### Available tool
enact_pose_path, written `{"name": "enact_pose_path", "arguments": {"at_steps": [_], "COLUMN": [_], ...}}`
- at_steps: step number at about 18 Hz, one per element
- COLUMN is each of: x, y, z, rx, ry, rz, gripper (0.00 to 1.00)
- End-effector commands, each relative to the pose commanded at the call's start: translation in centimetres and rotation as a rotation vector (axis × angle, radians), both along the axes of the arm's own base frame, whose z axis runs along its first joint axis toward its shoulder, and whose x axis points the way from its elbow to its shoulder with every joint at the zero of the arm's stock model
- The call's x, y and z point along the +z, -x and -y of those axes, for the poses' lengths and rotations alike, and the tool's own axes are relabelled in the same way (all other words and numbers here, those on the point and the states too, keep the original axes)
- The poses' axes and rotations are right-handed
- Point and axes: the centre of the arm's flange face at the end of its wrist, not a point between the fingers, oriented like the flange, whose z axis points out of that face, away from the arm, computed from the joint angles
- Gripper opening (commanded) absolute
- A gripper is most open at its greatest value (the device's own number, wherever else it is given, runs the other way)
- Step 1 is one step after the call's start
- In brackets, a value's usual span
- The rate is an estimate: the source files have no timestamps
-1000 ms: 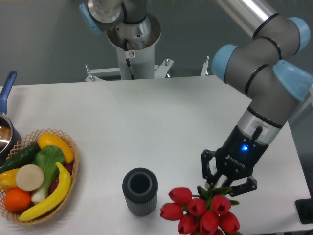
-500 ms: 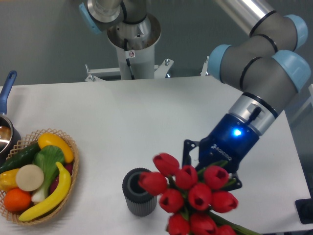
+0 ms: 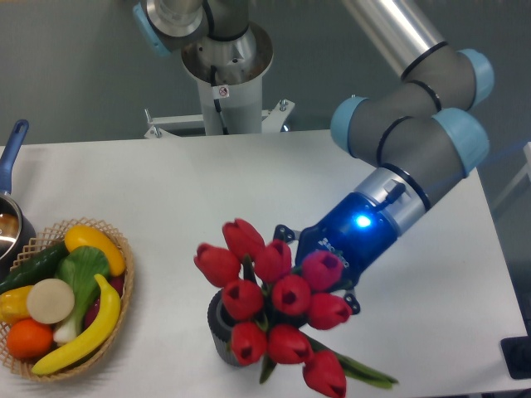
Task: Insert the flowers into the vase
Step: 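Lower the tulip stems into the vase opening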
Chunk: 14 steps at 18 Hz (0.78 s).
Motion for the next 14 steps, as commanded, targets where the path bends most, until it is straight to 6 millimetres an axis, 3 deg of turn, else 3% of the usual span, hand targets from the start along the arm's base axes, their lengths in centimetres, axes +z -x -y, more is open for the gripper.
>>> {"name": "enact_pose_path", "arguments": {"at_steps": [4,10,14], "x": [-0.4,-4.0,-4.6], "y": [-0.5,-1.5,-1.9], "z": [-0.5,-0.4,-0.3], "rx": [-0.014,-0.039,-0.043], "ry": [-0.006,-0.014,-0.011], "rz": [-0.016,-0.051,-0.049], "gripper": [0.06,0.08,0.1]}}
